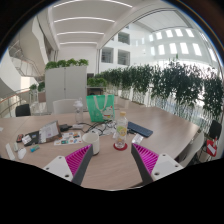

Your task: Pour water

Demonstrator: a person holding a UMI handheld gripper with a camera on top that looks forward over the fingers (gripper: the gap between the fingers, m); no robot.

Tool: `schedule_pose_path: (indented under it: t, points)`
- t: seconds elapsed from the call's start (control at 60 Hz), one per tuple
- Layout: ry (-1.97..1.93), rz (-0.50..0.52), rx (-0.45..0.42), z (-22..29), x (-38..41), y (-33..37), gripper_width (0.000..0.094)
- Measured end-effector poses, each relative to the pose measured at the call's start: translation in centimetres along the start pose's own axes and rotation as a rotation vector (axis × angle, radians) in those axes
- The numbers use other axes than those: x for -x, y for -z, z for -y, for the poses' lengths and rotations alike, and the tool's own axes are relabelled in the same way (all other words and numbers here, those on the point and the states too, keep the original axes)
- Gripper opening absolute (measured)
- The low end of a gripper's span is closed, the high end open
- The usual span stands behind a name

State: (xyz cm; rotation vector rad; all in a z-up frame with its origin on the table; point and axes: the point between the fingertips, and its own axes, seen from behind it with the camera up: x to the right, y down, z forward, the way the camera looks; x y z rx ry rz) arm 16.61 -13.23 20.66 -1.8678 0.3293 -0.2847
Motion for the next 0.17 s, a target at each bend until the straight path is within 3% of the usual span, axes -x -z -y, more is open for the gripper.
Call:
schedule_pose_path:
  t: [0.167]
  points:
    - [0.036, -0.007, -0.013, 1.8, 3.9, 9.0, 0.0846]
